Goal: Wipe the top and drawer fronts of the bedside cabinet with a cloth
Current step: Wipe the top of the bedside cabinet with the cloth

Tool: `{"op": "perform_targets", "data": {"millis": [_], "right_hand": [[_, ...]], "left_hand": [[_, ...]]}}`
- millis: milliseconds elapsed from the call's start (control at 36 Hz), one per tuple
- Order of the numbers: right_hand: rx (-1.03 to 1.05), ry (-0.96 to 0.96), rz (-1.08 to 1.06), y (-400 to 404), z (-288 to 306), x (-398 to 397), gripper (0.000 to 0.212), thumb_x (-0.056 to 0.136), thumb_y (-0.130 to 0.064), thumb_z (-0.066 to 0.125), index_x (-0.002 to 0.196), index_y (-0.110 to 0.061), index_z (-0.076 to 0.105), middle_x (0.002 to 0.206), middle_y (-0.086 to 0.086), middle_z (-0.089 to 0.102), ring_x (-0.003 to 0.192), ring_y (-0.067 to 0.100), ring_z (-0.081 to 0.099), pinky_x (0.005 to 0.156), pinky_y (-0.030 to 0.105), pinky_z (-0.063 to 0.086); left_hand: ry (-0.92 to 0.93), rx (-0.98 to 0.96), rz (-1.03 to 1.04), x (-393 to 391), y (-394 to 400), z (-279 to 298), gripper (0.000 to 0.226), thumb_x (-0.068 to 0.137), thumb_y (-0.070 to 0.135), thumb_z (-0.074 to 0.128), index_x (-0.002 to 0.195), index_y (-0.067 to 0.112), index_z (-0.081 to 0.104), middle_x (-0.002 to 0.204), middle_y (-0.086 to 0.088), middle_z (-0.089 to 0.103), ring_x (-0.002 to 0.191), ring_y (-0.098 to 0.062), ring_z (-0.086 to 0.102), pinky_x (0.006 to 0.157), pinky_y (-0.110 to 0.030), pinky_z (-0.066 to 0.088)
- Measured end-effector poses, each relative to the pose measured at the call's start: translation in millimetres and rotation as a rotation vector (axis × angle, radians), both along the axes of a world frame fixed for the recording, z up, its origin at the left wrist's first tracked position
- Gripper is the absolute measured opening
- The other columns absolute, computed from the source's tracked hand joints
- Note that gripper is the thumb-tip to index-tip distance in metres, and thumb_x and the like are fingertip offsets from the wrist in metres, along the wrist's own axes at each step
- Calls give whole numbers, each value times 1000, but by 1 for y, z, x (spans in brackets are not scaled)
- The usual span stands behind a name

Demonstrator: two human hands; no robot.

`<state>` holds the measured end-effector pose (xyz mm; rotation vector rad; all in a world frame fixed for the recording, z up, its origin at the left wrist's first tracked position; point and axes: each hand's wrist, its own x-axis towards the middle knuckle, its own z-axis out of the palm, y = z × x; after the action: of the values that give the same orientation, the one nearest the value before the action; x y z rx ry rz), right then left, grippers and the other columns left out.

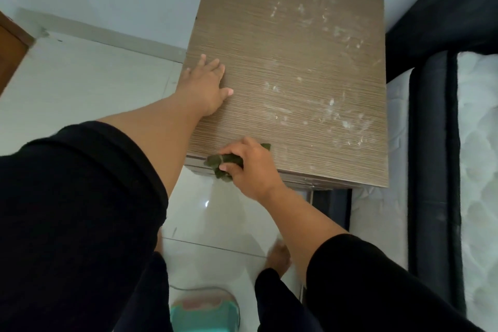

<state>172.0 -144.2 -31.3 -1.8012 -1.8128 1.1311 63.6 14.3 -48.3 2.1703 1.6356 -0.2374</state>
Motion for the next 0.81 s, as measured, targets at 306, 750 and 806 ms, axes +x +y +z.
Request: {"op": "perform_targets", "data": {"millis": [306,750,806], "right_hand": [[280,-72,-258,92,43,57,18,84,-10,65,101,-11,70,78,-13,46,79,5,45,66,6,29],[412,-63,-455,227,31,101,15,86,-13,63,99,-15,70,92,-8,60,86,7,53,75,10,41],[407,-58,-464,241,27,106,15,86,-13,62,99,-16,70,94,-4,63,87,8,56,67,7,38]], "left_hand": [[-56,144,13,33,25,24,53,101,31,25,149,13,14,158,-1,5,145,-23,-4,115,-46,10],[-103,171,26,79,103,-10,55,100,33,21,149,15,6,158,-1,-2,145,-21,-9,118,-44,5],[-104,154,41,83,114,-16,55,100,34,20,149,15,4,158,-1,-5,144,-20,-11,117,-43,3]]}}
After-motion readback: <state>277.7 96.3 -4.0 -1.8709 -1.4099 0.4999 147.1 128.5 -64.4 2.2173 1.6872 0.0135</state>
